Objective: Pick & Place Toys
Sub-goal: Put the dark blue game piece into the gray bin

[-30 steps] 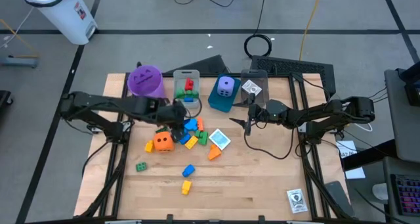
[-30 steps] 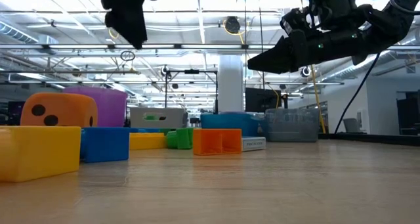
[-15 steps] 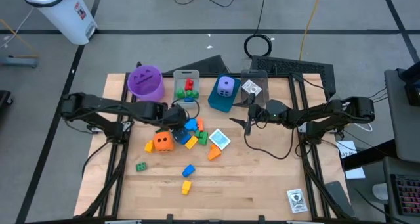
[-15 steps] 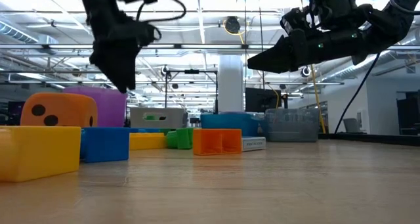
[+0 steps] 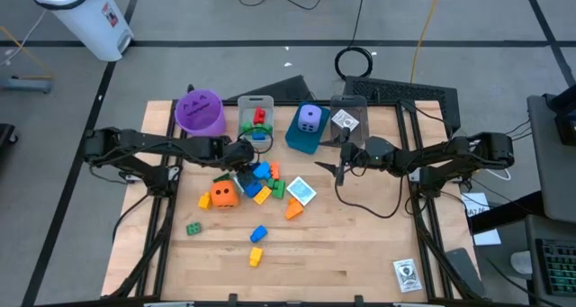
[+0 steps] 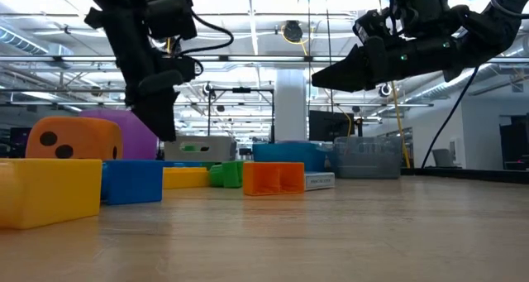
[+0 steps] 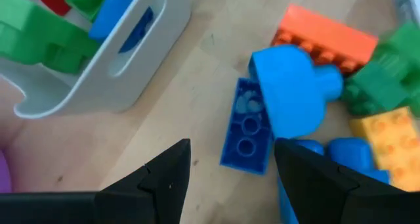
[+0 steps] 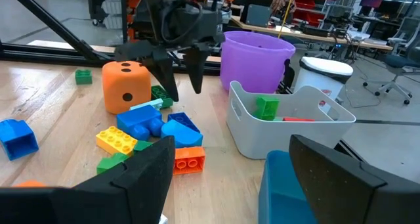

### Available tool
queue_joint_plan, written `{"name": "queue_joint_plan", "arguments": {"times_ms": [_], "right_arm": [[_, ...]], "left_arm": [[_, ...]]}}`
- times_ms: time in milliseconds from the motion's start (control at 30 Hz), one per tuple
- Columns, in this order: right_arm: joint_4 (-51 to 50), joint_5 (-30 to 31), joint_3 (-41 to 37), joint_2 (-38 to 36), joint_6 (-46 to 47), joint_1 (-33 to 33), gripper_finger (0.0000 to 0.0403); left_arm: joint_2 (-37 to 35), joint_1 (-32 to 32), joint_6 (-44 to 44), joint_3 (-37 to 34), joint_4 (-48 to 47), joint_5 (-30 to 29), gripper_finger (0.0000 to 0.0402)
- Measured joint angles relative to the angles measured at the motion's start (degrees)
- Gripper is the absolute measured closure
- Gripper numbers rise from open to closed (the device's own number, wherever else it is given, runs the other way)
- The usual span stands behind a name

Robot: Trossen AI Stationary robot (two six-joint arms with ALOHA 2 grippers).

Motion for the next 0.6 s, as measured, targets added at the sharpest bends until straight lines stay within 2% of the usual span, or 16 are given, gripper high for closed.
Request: {"name": "queue_joint_plan", "arguments": {"times_ms": [300,600], "right_arm": [[0.00,0.00,0.00,0.00,-0.02,0.00,0.0115],[-0.07,0.00,0.00,0.00,-0.02,0.00,0.0115]], "left_arm": [[0.55,0.14,3.09,-1.30,4.93,0.02,0.0172],[7.74,0.11,6.06,-1.30,6.39,0.63,0.0172]]}}
